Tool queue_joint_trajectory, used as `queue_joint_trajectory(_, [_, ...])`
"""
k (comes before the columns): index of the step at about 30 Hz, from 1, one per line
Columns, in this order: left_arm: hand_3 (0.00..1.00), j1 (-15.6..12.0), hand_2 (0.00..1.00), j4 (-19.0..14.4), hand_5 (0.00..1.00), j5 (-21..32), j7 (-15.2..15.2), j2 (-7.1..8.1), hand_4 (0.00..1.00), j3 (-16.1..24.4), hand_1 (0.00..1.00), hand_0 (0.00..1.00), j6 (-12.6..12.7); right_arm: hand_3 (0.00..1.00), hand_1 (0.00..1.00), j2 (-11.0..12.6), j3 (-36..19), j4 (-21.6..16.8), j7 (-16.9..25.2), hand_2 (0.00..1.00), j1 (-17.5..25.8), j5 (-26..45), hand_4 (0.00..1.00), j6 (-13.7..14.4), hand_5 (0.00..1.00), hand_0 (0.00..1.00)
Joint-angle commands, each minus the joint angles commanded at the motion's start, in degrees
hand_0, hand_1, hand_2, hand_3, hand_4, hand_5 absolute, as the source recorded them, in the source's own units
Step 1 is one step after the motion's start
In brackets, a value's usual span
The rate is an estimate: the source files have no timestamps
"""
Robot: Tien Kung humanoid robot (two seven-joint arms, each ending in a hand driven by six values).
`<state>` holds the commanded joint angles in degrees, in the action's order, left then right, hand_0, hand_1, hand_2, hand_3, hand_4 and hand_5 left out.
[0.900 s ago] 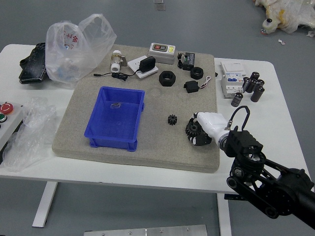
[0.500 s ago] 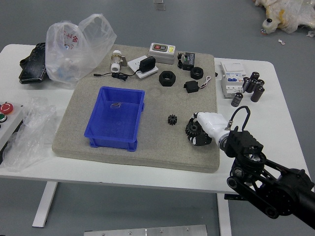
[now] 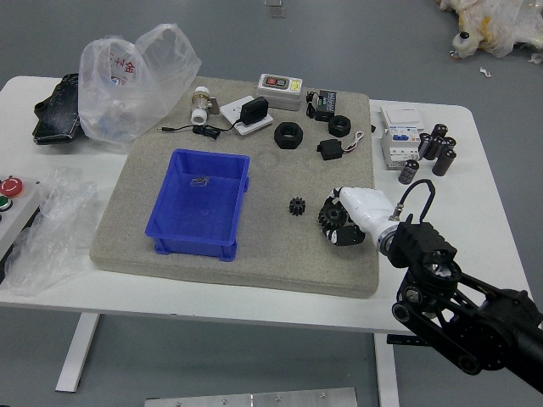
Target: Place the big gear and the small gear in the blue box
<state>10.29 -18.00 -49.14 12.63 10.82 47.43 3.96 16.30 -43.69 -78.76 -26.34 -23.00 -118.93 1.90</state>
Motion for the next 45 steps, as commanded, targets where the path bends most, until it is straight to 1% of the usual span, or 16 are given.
queue_joint_trajectory(3, [0.644, 0.03, 0.535, 0.01, 0.163, -0.02, -0.02, 0.01, 0.662, 0.0, 0.532, 0.583, -0.01, 0.506, 0.459, 0.06, 0.01, -0.15, 1.64, 0.377, 0.05, 0.89, 0.365, 1.74, 0.002, 0.199])
queue_joint_trajectory(6, [0.644, 0.06, 0.535, 0.01, 0.163, -0.02, -0.03, 0.0, 0.662, -0.01, 0.532, 0.583, -0.01, 0.506, 0.459, 0.1, 0.38, -0.58, 4.65, 0.377, 0.22, 3.06, 0.365, 4.77, 0.002, 0.199])
queue_joint_trajectory(7, [0.643, 0.06, 0.536, 0.01, 0.163, -0.03, -0.03, -0.01, 0.661, 0.0, 0.532, 0.583, -0.01, 0.513, 0.458, 0.1, 0.57, -0.81, 5.91, 0.417, 0.32, 4.37, 0.404, 6.06, 0.002, 0.204])
queue_joint_trajectory(10, [0.643, 0.01, 0.536, 0.0, 0.163, -0.09, 0.02, -0.04, 0.661, 0.05, 0.532, 0.583, -0.03, 0.513, 0.458, -0.01, 1.14, -2.05, 10.32, 0.417, 0.85, 10.38, 0.404, 10.21, 0.002, 0.204])
queue_joint_trajectory(13, [0.643, 0.0, 0.535, 0.0, 0.163, -0.1, 0.03, -0.04, 0.661, 0.06, 0.533, 0.583, -0.03, 0.519, 0.454, -0.12, 1.21, -2.66, 14.77, 0.413, 1.16, 16.91, 0.403, 13.45, 0.002, 0.205])
queue_joint_trajectory(15, [0.643, -0.01, 0.535, 0.0, 0.163, -0.09, 0.03, -0.02, 0.661, 0.05, 0.533, 0.583, -0.02, 0.519, 0.454, -0.19, 1.37, -2.89, 17.72, 0.413, 1.2, 21.38, 0.403, 14.5, 0.002, 0.205])
queue_joint_trajectory(21, [0.644, 0.02, 0.536, 0.0, 0.163, -0.05, 0.02, -0.01, 0.662, 0.03, 0.533, 0.583, -0.02, 0.52, 0.451, -0.86, 2.43, -3.04, 25.78, 0.416, 0.9, 34.78, 0.405, 14.91, 0.002, 0.204])
queue_joint_trajectory(23, [0.644, 0.01, 0.536, -0.01, 0.163, -0.04, 0.03, -0.02, 0.662, 0.02, 0.533, 0.583, -0.02, 0.52, 0.451, -0.99, 2.83, -3.09, 27.73, 0.416, 0.72, 38.77, 0.405, 14.65, 0.002, 0.204])
queue_joint_trajectory(27, [0.644, -0.02, 0.536, -0.01, 0.163, -0.09, 0.05, 0.0, 0.661, 0.06, 0.532, 0.583, -0.03, 0.531, 0.456, -1.02, 4.1, -3.4, 30.07, 0.431, 0.01, 47.55, 0.41, 13.61, 0.002, 0.213])
queue_joint_trajectory(31, [0.644, 0.01, 0.536, -0.01, 0.163, -0.1, 0.04, 0.01, 0.661, 0.06, 0.532, 0.583, -0.03, 0.531, 0.456, -1.34, 5.32, -3.87, 30.71, 0.431, -0.88, 55.19, 0.41, 13.24, 0.002, 0.213])
queue_joint_trajectory(32, [0.644, 0.03, 0.536, -0.01, 0.164, -0.08, 0.03, 0.01, 0.662, 0.06, 0.533, 0.583, -0.02, 0.537, 0.465, -1.47, 5.57, -3.99, 30.71, 0.461, -1.11, 56.7, 0.43, 13.25, 0.002, 0.233])
queue_joint_trajectory(37, [0.644, 0.05, 0.536, -0.03, 0.164, -0.21, 0.08, 0.0, 0.662, 0.12, 0.533, 0.583, -0.06, 0.537, 0.465, -1.95, 6.96, -4.23, 30.57, 0.461, -2.38, 62.93, 0.43, 13.23, 0.002, 0.233])
queue_joint_trajectory(40, [0.643, 0.05, 0.535, -0.05, 0.163, -0.32, 0.17, 0.04, 0.662, 0.21, 0.533, 0.583, -0.08, 0.537, 0.469, -2.31, 7.8, -4.66, 29.92, 0.475, -3.51, 63.46, 0.435, 13.49, 0.002, 0.239])
queue_joint_trajectory(43, [0.643, 0.09, 0.535, -0.05, 0.163, -0.34, 0.17, 0.08, 0.662, 0.21, 0.533, 0.583, -0.09, 0.537, 0.469, -2.68, 8.5, -5.27, 28.75, 0.475, -4.67, 61.53, 0.435, 14.13, 0.002, 0.239])
queue_joint_trajectory(44, [0.643, 0.12, 0.536, -0.05, 0.163, -0.33, 0.16, 0.08, 0.661, 0.2, 0.532, 0.583, -0.09, 0.539, 0.479, -2.83, 8.93, -5.57, 28.23, 0.496, -5.28, 60.8, 0.444, 14.32, 0.002, 0.251])
queue_joint_trajectory(45, [0.643, 0.13, 0.536, -0.05, 0.163, -0.35, 0.16, 0.08, 0.661, 0.2, 0.532, 0.583, -0.09, 0.539, 0.479, -2.93, 9.29, -5.79, 27.93, 0.496, -5.73, 60.38, 0.444, 14.39, 0.002, 0.251])
